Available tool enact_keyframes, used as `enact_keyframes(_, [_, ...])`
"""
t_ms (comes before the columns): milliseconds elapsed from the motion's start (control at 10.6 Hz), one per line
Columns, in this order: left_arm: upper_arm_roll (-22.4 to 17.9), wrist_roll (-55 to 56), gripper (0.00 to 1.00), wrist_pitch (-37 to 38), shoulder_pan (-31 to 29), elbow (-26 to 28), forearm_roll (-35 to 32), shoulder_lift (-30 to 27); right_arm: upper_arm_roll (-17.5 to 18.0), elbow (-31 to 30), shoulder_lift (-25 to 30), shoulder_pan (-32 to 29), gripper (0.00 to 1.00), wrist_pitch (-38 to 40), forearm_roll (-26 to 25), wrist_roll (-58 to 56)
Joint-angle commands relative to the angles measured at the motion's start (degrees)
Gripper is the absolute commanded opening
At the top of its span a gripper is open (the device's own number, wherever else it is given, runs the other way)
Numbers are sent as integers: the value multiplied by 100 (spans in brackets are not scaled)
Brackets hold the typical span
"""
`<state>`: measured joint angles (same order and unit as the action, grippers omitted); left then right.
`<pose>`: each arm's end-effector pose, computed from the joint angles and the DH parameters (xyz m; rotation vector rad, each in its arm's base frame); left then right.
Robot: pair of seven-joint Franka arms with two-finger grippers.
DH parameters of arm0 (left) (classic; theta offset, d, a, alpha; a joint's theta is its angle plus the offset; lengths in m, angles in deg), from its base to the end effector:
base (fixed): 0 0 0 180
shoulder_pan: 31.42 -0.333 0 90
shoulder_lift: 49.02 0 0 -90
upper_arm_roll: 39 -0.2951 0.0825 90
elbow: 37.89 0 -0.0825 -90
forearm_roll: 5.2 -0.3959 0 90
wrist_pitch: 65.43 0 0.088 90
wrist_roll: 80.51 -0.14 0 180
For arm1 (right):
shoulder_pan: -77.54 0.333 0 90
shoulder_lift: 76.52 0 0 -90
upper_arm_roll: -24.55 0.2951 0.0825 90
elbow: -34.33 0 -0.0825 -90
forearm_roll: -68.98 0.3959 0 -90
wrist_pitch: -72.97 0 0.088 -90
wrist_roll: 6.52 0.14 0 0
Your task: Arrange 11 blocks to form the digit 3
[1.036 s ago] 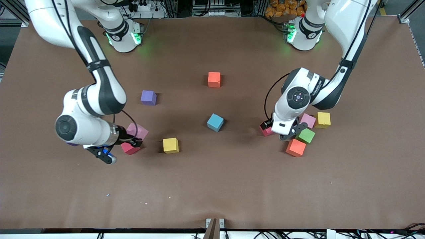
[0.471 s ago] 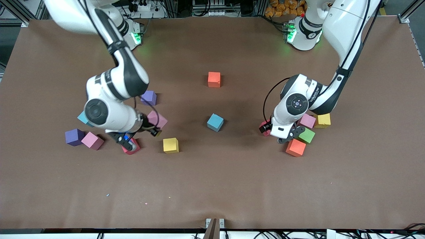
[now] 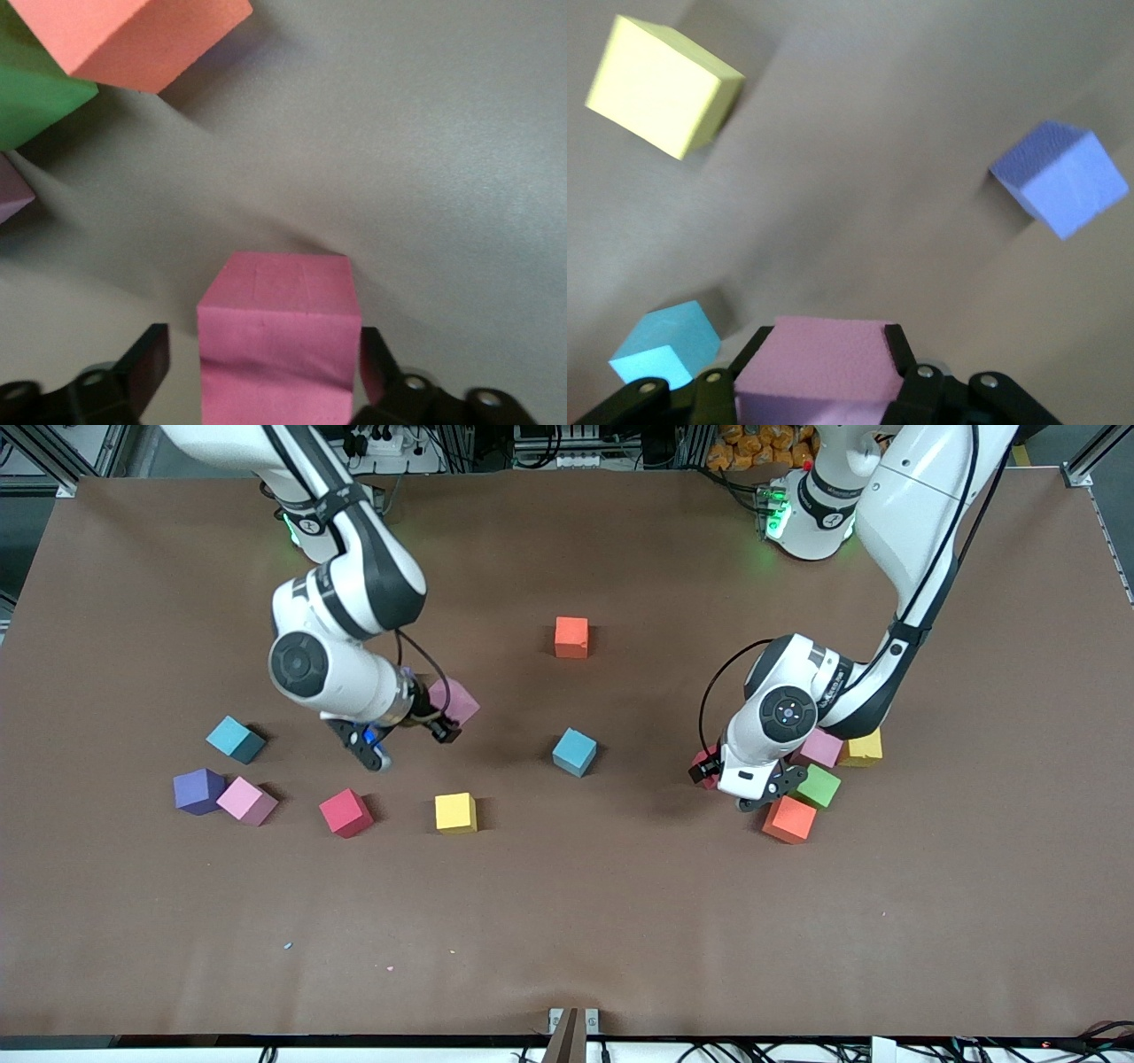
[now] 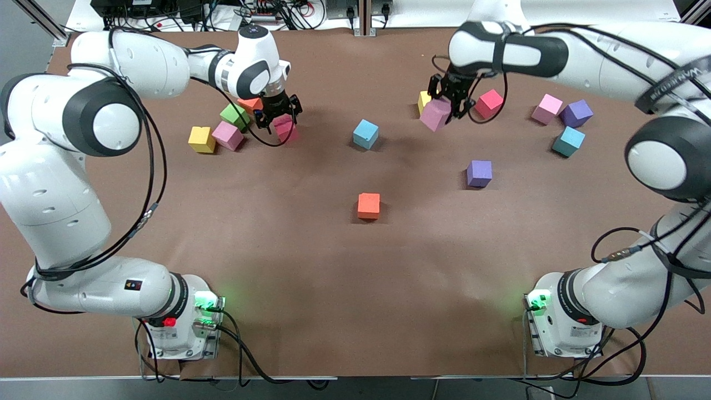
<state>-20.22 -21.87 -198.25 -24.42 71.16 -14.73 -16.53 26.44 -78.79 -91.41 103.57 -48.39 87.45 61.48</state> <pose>0.5514 -0.2623 0.1441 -3.0109 -0.7537 0.1964 0.5121 0.2977 0.2722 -2.7243 1.2910 0.4256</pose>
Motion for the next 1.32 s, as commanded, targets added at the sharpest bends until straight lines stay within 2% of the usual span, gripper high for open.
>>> enact_keyframes(0, [55, 165, 73, -43, -49, -69, -136, 118, -31, -991, 767, 481, 35, -397, 130, 1062])
enact_keyframes(188, [55, 419, 37, -69, -49, -42, -136, 118, -31, -1290, 944, 587, 35, -441, 139, 1600])
enact_keyframes(283, [55, 890, 0, -61, -58, -51, -110, 66, -31, -1526, 1023, 657, 35, -563, 148, 1785])
enact_keyframes(471, [64, 1543, 0, -43, -14, 10, -127, -31, -31, -1958, 1172, 981, 35, -923, 148, 2346])
enact_keyframes(659, [125, 2000, 0, -17, -5, 316, -136, -329, -40, -1977, 1024, 1368, 35, -1038, 200, 2830])
enact_keyframes(942, [353, 2991, 0, -51, -23, 940, -83, -830, -31, -1977, 585, 1887, 35, -1723, 332, 3411])
enact_keyframes(1224, [652, 4162, 0, -191, -40, 1363, -83, -1042, -40, -1977, 329, 2038, 35, -1883, 333, 3545])
